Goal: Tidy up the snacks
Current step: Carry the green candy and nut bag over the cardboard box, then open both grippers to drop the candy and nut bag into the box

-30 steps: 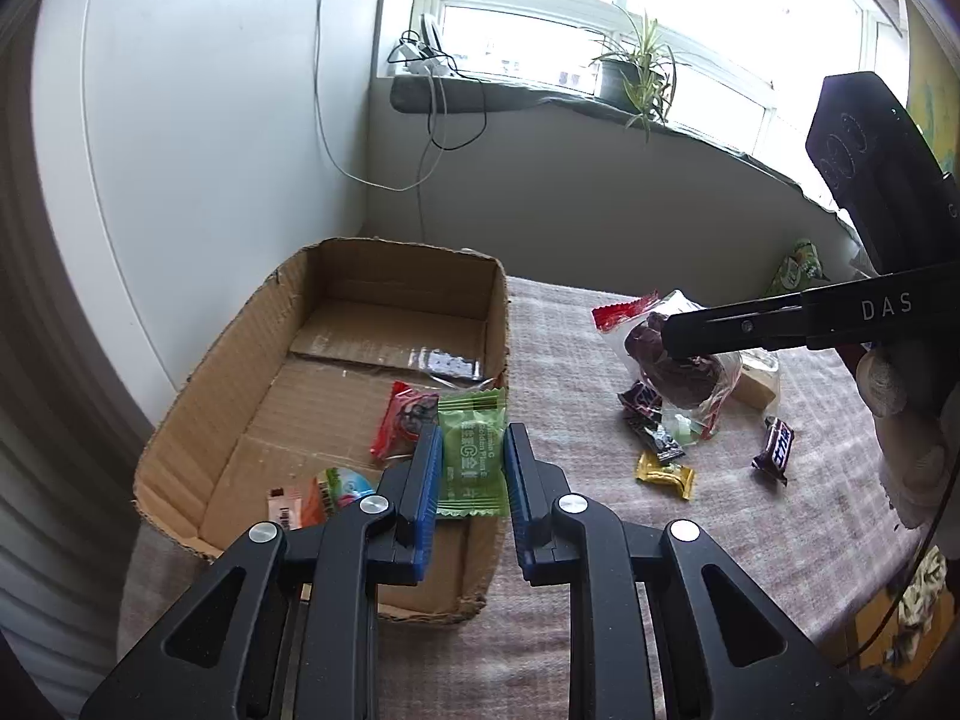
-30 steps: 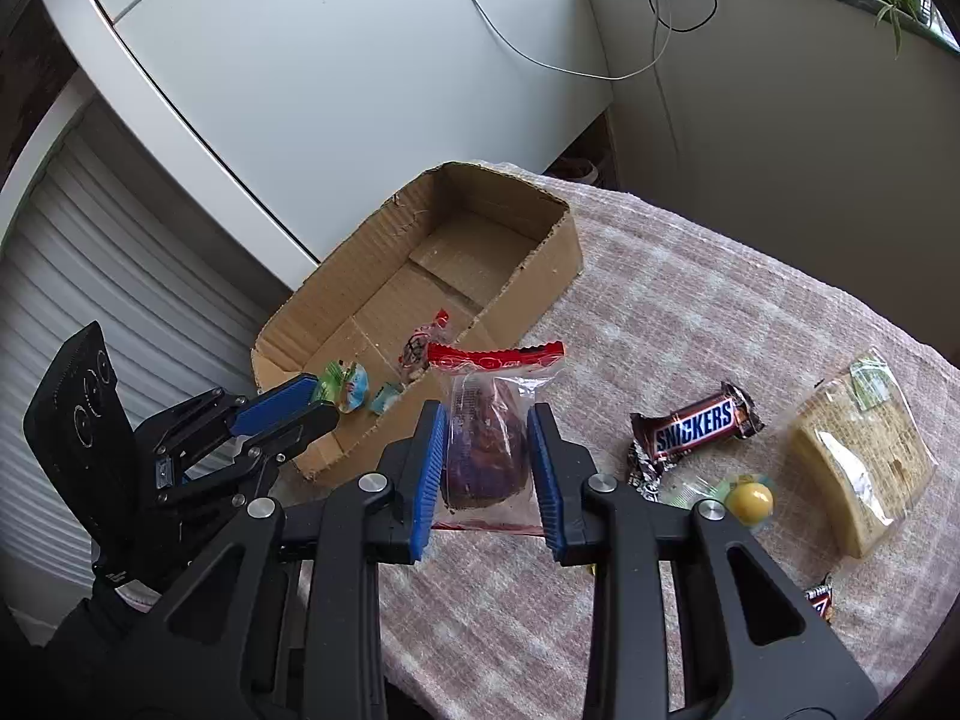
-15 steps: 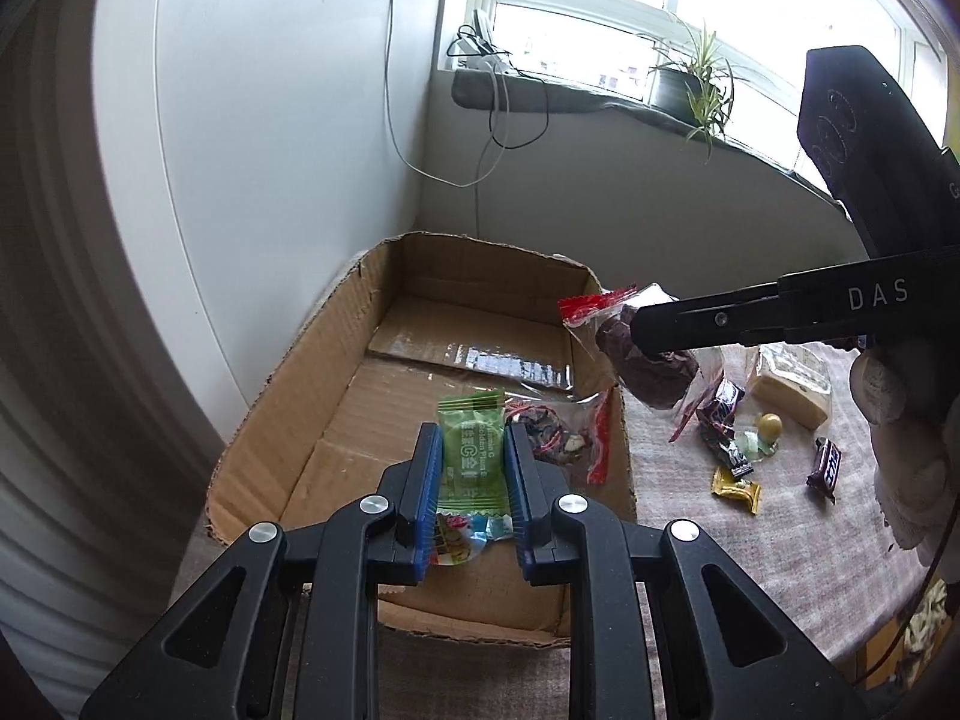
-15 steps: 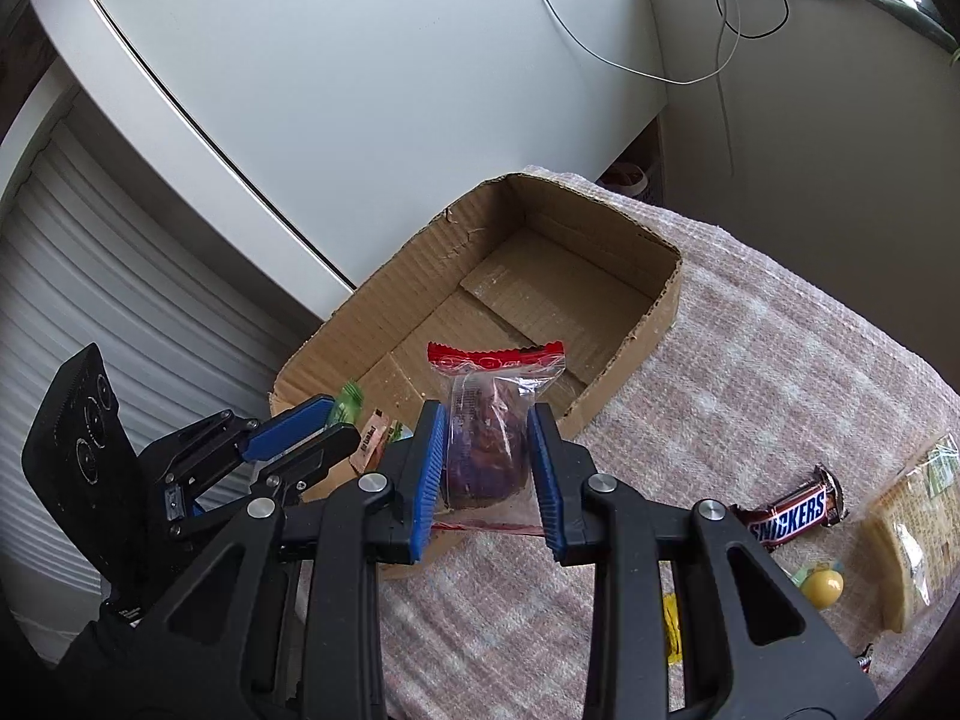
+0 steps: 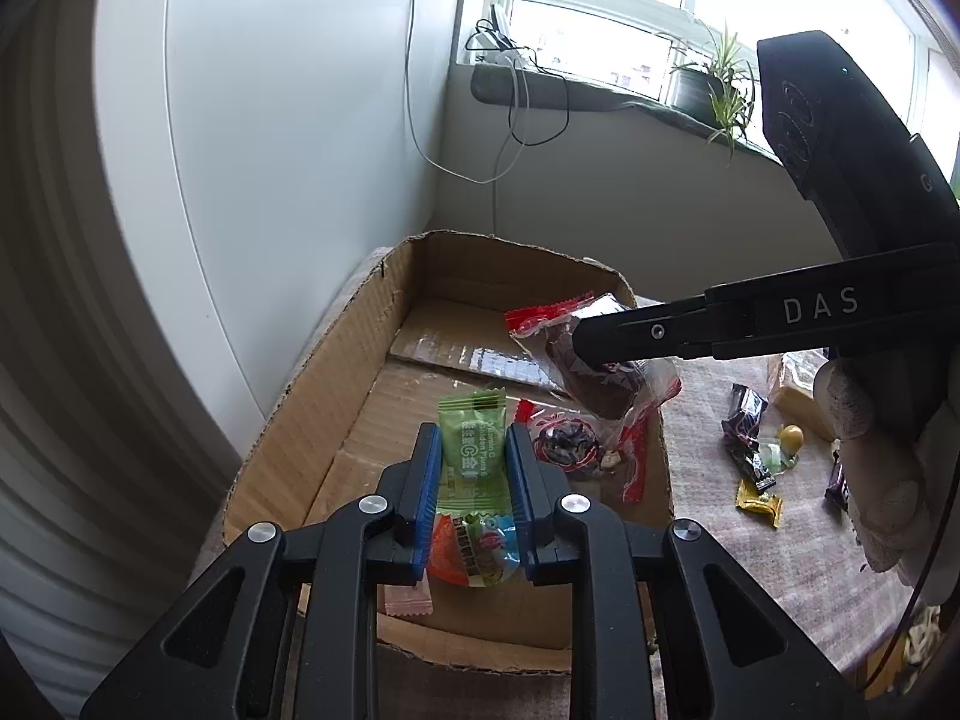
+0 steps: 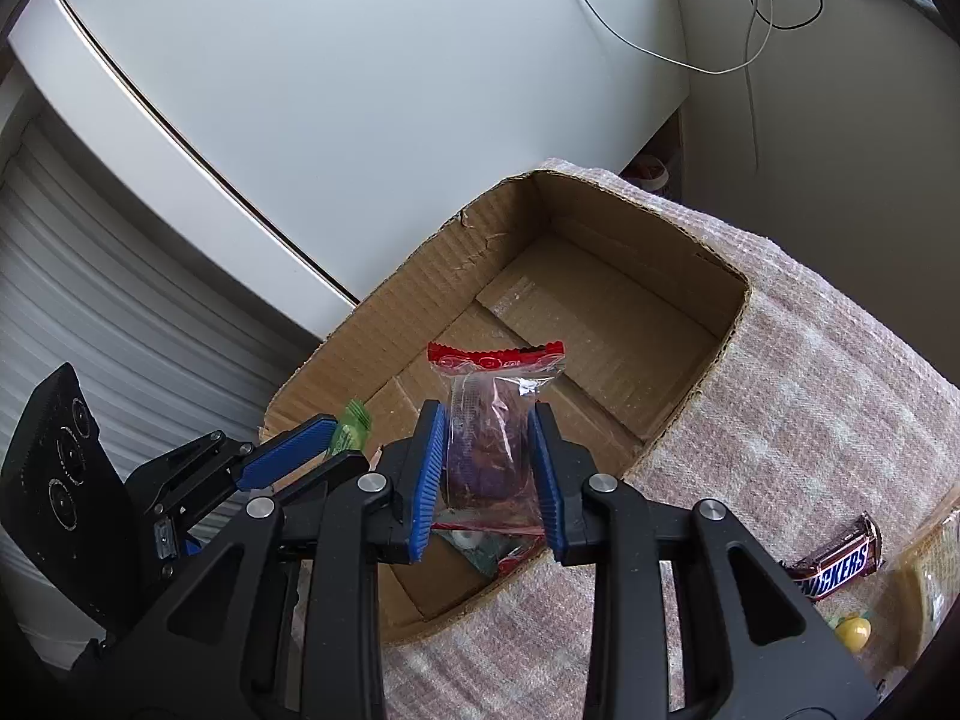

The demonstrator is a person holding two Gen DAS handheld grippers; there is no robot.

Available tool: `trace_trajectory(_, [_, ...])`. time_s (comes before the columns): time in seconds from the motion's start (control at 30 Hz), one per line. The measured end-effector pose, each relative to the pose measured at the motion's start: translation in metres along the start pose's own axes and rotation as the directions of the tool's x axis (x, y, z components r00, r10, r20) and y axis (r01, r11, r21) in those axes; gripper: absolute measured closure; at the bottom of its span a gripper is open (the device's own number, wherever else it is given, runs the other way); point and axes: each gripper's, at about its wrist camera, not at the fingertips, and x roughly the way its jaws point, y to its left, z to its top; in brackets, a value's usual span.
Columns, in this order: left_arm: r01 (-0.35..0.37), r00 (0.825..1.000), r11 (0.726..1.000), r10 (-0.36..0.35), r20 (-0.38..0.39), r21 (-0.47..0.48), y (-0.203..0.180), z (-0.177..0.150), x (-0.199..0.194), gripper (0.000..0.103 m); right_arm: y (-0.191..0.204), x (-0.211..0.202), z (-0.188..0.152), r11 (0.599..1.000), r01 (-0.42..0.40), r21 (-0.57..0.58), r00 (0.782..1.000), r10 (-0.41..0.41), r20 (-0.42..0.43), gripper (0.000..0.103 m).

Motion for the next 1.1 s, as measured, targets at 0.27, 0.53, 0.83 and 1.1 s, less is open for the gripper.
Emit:
trace_trajectory(0.27, [-0.018, 1.000, 1.000, 0.019, 0.010, -0.011, 0.002, -0.001, -0.001, 0.047, -0.008, -0.006, 0.002, 0.999, 0.011, 0.041, 0.998, -0.013, 0.058, 0.025])
trace_trajectory(0.53, [-0.023, 1.000, 1.000, 0.023, 0.008, -0.012, 0.002, 0.000, 0.000, 0.045, -0.017, -0.012, 0.002, 0.997, 0.045, 0.060, 0.996, -0.050, 0.077, 0.015])
trace_trajectory(0.83, [-0.015, 1.000, 1.000, 0.015, 0.020, -0.011, -0.004, -0.001, -0.008, 0.045, -0.022, -0.031, -0.007, 0.995, 0.079, 0.055, 0.992, -0.085, 0.098, 0.014])
trace_trajectory(1.1, [0.020, 0.999, 1.000, -0.021, 0.043, 0.011, -0.025, -0.003, -0.021, 0.045, -0.030, -0.073, -0.035, 0.990, 0.140, 0.033, 0.980, -0.143, 0.135, 0.014])
